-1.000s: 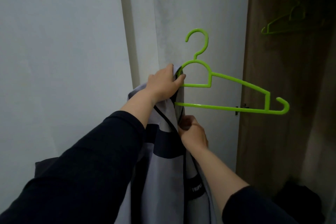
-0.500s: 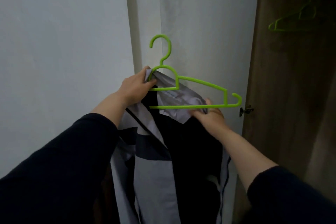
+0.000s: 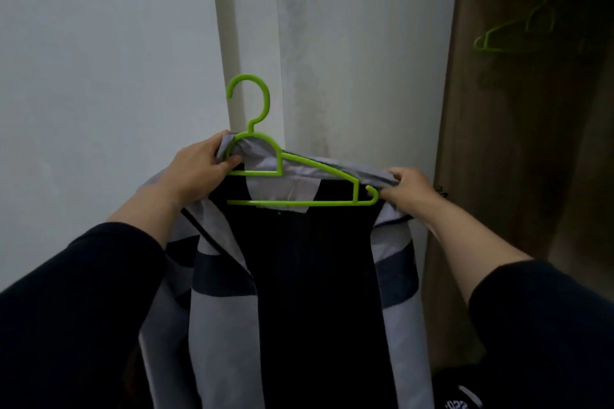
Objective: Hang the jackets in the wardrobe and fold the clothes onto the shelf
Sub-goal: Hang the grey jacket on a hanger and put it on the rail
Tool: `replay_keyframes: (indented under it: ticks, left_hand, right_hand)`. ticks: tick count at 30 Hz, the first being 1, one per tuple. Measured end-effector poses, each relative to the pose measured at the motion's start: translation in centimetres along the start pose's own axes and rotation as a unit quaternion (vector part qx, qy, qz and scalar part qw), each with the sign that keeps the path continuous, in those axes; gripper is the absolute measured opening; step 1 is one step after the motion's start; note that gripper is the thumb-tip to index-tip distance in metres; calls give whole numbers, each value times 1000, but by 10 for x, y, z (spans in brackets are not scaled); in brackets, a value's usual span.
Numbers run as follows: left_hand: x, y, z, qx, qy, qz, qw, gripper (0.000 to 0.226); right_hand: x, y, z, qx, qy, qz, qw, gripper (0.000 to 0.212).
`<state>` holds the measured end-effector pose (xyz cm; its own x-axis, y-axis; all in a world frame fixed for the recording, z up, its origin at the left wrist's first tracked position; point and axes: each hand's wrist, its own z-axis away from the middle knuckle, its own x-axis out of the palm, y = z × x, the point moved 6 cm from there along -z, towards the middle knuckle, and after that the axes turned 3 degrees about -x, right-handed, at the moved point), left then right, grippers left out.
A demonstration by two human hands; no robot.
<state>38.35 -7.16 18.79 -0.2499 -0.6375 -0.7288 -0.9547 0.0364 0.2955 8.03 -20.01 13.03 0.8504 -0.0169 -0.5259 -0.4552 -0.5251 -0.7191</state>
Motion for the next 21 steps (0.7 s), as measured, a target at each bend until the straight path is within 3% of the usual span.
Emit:
replay_keyframes:
  ticks: [2, 8, 10, 13, 15, 17, 19, 21]
  left_hand:
    - [8, 6, 0, 0, 0, -25, 1000, 17]
    - [28, 31, -6, -5, 20, -120, 993, 38]
    - [28, 45, -8, -18, 50, -113, 992, 36]
    - [24, 71, -10, -21, 97, -55, 994, 29]
    - [24, 96, -11, 9, 118, -31, 993, 27]
    - [25, 122, -12, 44, 131, -16, 990, 28]
    - [25, 141, -14, 64, 144, 5, 987, 34]
    - [25, 153, -17, 82, 151, 22, 985, 33]
  right_hand:
    - [-10, -15, -6, 7, 7, -57, 998, 22]
    - [-34, -48, -19, -11, 51, -120, 991, 24]
    - [-33, -58, -17, -56, 53, -80, 994, 15]
    - [-25, -57, -5, -100, 44, -17, 994, 25]
    - [-29, -45, 0, -97, 83, 48, 991, 14]
    - [-44, -33, 6, -95, 139, 117, 979, 22]
    - [-62, -33, 15, -123, 208, 184, 953, 17]
    - [-77, -38, 22, -137, 255, 243, 926, 30]
